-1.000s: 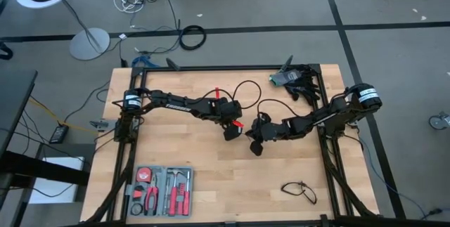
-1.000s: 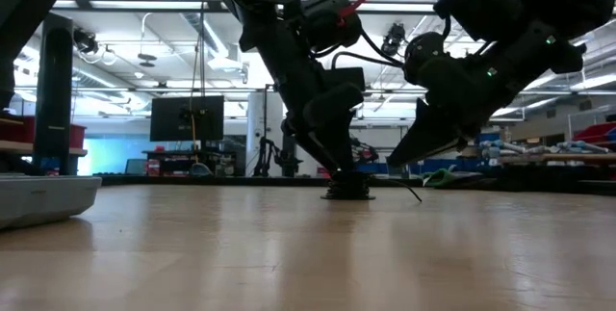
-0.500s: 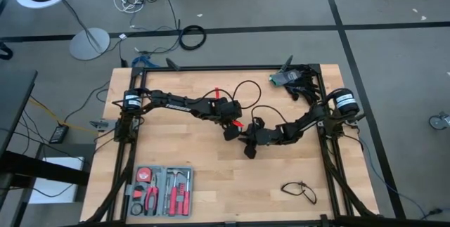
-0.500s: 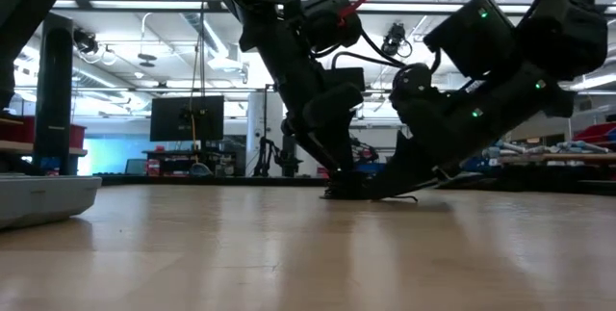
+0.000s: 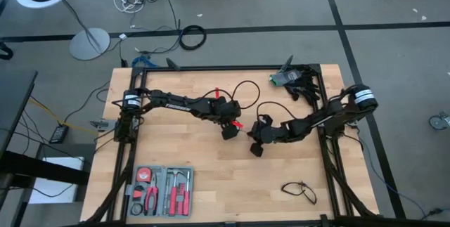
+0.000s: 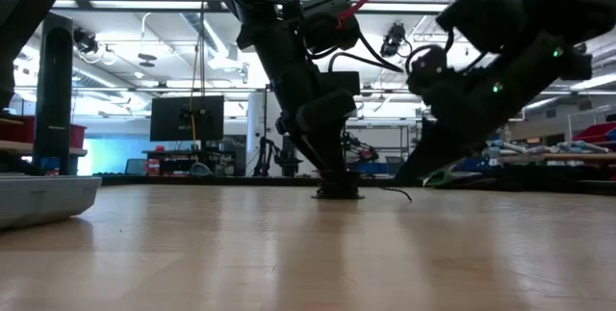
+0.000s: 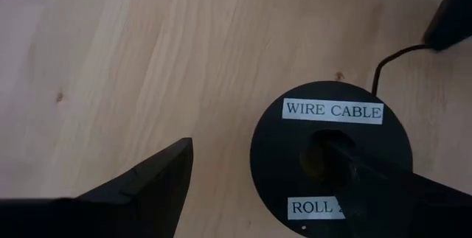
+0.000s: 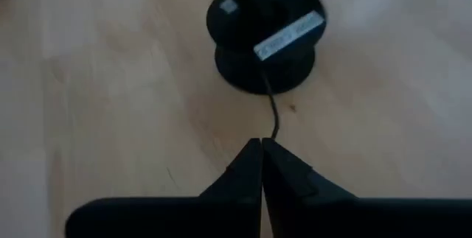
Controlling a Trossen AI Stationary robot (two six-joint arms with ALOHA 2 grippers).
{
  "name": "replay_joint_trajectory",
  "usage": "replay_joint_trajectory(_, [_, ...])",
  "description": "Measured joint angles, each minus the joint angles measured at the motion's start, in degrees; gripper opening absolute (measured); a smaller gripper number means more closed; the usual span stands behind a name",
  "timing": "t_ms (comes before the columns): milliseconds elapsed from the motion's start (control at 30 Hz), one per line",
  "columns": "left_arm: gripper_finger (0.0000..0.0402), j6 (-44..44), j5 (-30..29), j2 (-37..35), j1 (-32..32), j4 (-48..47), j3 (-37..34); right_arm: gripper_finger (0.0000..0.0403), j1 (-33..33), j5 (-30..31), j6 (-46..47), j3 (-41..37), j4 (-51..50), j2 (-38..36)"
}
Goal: Coil cords
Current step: Uncoil the black wire from the spool
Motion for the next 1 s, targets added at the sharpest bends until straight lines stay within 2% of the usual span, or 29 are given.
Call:
replay_joint_trajectory(167, [0.0307,0.0,-0.2,0.0,0.0,-0.1,0.0,0.002,0.1,0.4,-4.0,0.0,1.3,-2.8])
replay_joint_trajectory(300, [0.0307,0.1,-0.3,0.0,0.0,0.1,0.0,0.0036,-1.3,1.1,-7.4,0.1,5.7,-0.4])
replay_joint_trajectory(467, [0.0307,0.1,-0.3,0.0,0.0,0.2,0.0,0.0084,-3.6,-1.9,-7.6,0.1,10.6,6.0])
replay_joint_trajectory(633, [0.0307,0.0,-0.3,0.0,0.0,0.2,0.0,0.0132,-4.3,-1.5,-7.7,1.1,12.4,9.8])
replay_joint_trajectory(733, [0.0307,0.1,-0.3,0.0,0.0,0.2,0.0,0.011,-4.0,-1.3,-7.5,1.6,10.5,9.4])
replay_joint_trajectory(867, [0.0307,0.2,-0.4,0.0,0.0,0.2,0.0,0.0017,-2.5,-1.4,-6.9,1.5,5.3,6.3])
replay_joint_trajectory(1000, [0.0307,0.3,-1.0,-0.1,0.3,-0.3,0.0,0.0006,-0.9,-1.1,-1.1,1.6,-4.4,0.7])
